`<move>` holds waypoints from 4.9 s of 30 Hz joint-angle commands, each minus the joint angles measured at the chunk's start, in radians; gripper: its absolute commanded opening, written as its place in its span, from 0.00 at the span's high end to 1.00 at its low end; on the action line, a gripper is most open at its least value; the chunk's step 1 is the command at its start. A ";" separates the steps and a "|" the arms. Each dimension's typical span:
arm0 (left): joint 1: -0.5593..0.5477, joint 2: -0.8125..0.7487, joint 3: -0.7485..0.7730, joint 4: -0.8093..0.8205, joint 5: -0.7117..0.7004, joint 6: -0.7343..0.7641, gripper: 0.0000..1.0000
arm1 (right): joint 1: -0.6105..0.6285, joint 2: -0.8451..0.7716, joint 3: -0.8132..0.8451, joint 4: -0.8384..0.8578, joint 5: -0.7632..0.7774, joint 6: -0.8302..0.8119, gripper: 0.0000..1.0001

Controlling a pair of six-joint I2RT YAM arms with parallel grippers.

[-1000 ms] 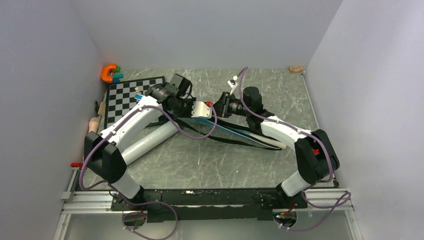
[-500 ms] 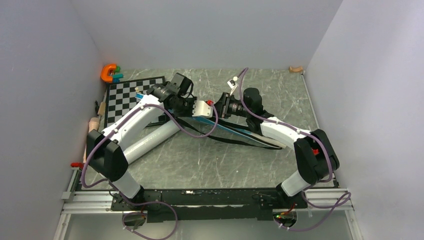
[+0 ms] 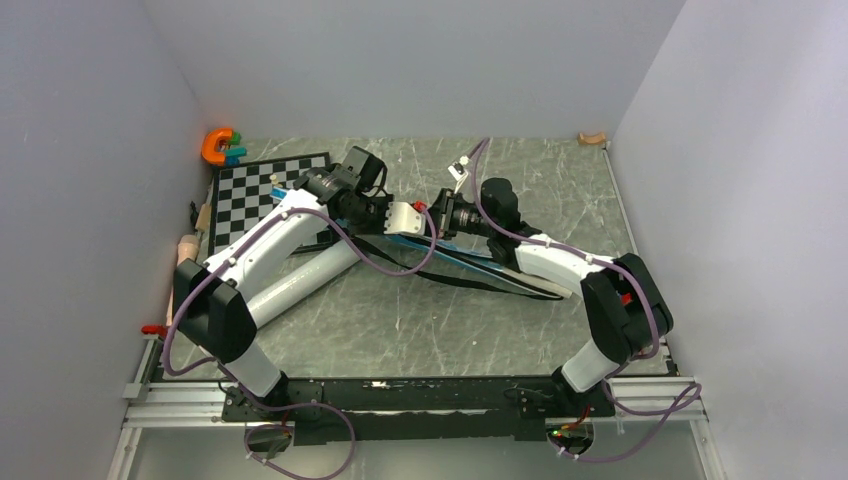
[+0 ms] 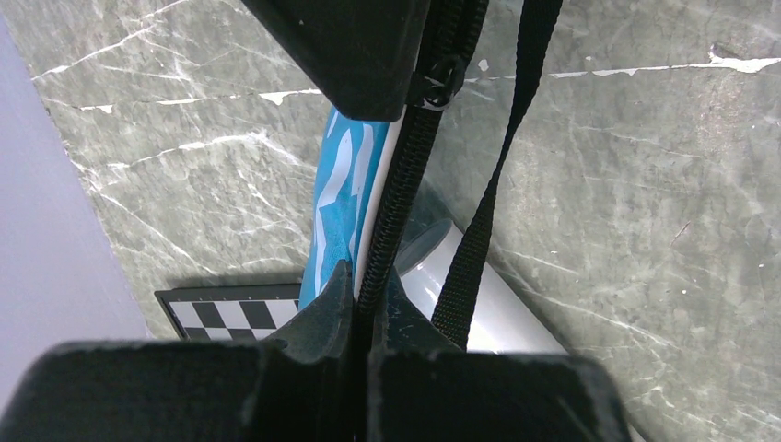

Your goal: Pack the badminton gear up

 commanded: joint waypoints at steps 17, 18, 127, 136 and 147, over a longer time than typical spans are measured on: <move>-0.003 -0.027 0.047 0.040 0.016 -0.008 1.00 | -0.008 -0.133 -0.072 0.050 0.035 -0.003 1.00; -0.003 -0.029 0.046 0.041 0.014 -0.006 1.00 | -0.011 -0.148 -0.080 0.036 0.040 -0.013 1.00; 0.101 -0.058 0.162 -0.161 0.073 0.234 1.00 | 0.137 -0.446 -0.078 -0.865 0.629 -0.908 0.84; 0.095 -0.051 0.112 -0.070 0.037 0.163 1.00 | 0.146 -0.590 -0.089 -0.883 0.672 -0.861 1.00; -0.043 -0.028 0.230 -0.173 0.157 0.009 0.54 | 0.235 -0.673 0.002 -0.913 0.765 -0.856 1.00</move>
